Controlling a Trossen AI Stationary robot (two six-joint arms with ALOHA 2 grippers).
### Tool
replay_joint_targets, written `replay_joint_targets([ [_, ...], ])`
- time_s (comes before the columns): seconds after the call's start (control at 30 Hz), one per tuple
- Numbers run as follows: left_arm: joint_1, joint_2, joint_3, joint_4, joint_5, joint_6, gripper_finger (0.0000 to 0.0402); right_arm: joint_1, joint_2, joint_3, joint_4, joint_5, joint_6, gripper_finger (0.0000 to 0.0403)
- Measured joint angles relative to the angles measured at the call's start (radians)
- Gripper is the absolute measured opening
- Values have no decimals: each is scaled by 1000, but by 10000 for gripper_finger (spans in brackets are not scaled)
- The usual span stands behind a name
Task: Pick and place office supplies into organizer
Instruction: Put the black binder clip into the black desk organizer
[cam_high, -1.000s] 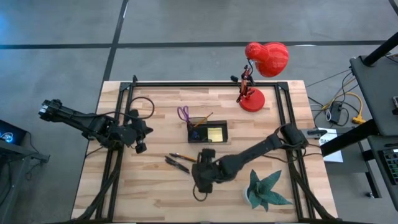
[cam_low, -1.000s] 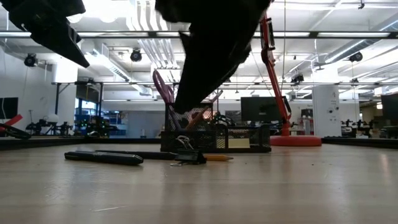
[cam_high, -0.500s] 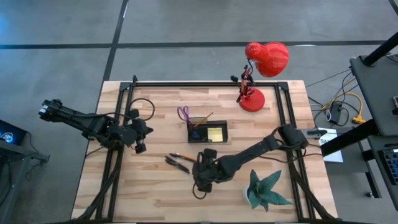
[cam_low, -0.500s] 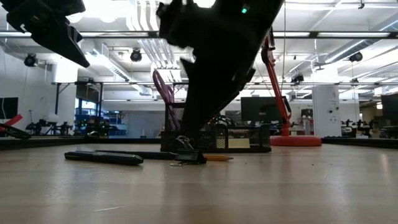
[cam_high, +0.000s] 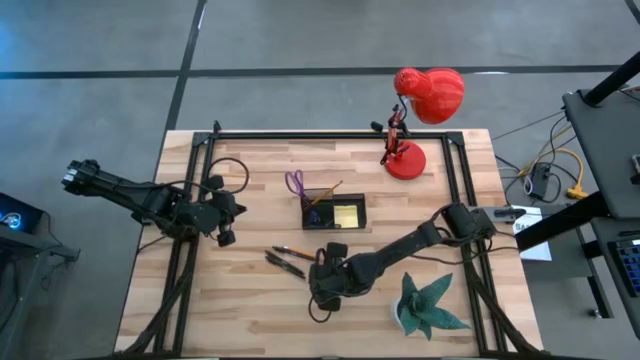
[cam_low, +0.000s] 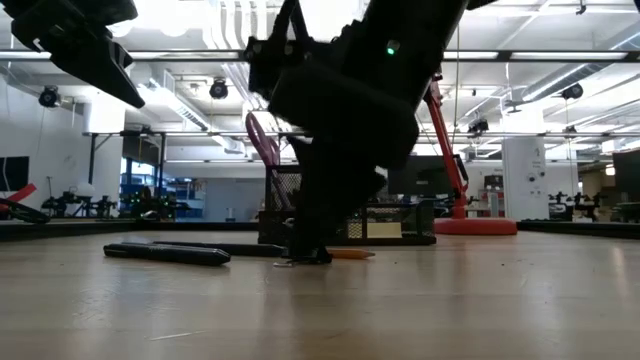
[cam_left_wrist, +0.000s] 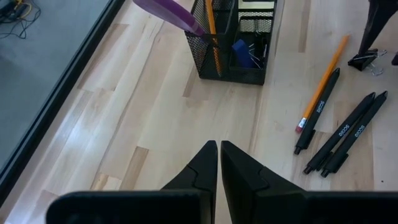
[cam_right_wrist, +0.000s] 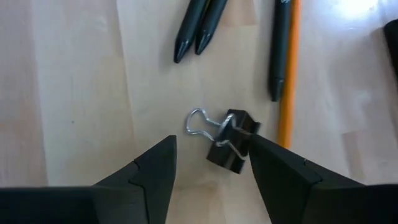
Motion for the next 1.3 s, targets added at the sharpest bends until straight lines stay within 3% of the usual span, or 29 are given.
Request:
replay_joint_targets([
  [1.1,0,0,0,-3,0,1,5,-63,5,5,10,4,29,43],
  [1.3,0,0,0,-3,0,1,5,-89,-19,5,-6,4,120,11],
])
